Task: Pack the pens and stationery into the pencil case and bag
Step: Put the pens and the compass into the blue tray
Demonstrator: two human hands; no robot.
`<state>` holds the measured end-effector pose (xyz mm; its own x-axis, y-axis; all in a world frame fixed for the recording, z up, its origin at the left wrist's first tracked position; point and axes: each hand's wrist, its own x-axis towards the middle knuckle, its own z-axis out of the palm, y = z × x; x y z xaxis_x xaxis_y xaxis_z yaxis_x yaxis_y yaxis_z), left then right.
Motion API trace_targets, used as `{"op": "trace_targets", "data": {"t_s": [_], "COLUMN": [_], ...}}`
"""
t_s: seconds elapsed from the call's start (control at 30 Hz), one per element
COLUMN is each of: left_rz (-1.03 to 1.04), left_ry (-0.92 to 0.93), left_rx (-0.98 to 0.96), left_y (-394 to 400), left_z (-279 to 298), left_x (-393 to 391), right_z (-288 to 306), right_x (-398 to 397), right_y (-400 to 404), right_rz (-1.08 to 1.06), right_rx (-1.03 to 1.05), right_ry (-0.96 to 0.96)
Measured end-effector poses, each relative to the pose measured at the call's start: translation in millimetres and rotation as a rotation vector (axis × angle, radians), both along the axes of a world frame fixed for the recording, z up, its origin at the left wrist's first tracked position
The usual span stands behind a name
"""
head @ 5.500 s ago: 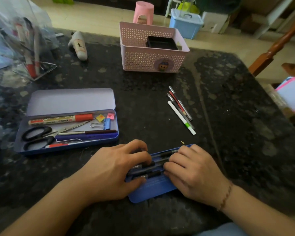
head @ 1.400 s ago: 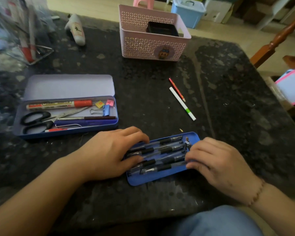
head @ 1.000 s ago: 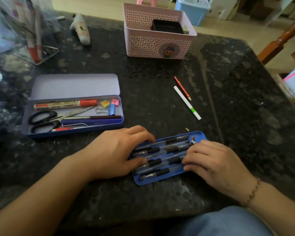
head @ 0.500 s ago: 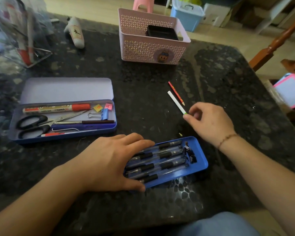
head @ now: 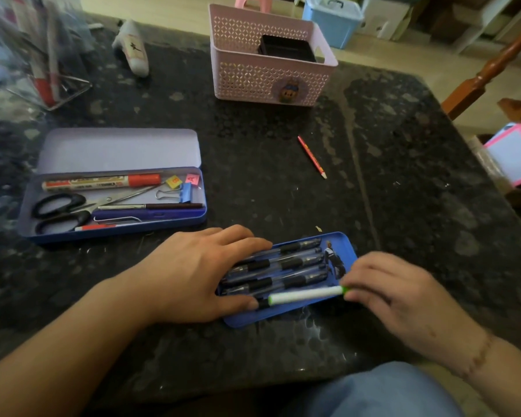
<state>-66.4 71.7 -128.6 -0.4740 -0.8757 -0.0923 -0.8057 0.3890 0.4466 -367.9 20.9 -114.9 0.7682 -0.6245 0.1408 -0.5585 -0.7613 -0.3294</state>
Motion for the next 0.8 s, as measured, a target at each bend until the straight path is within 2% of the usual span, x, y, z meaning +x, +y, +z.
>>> {"op": "trace_targets", "data": {"t_s": [0.13, 0.37, 0.5, 0.57, 0.7, 0.8], "left_rz": [0.004, 0.004, -0.008, -0.012, -0.018, -0.013], "left_ry": [-0.008, -0.006, -0.015, -0.019, -0.011, -0.006], "left_rx": [-0.007, -0.007, 0.003, 0.0, -0.003, 0.006], "left_y": [0.6, -0.5, -0.1, 0.2, 0.1, -0.1], "left_z": [-0.9, -2.2, 0.0, 1.4, 0.6, 0.8], "left_x": [-1.4, -0.7, -0.5, -0.7, 0.2, -0.2], "right_z": [-14.5, -17.0, -18.6, -17.9, -4.1, 0.3], "right_x": [4.4, 20.5, 22.4, 22.7, 28.1, 48.4], "right_y": [6.4, 10.8, 14.2, 14.9, -10.2, -65.9], "right_rz": [0.045, 0.076, 0.14, 0.131, -0.023, -0.368], "right_rx": [-0.047, 0.012, -0.041, -0.073, -0.152, -0.142], "right_ry": [0.046, 0.041, 0.11, 0.084, -0.023, -0.049]}}
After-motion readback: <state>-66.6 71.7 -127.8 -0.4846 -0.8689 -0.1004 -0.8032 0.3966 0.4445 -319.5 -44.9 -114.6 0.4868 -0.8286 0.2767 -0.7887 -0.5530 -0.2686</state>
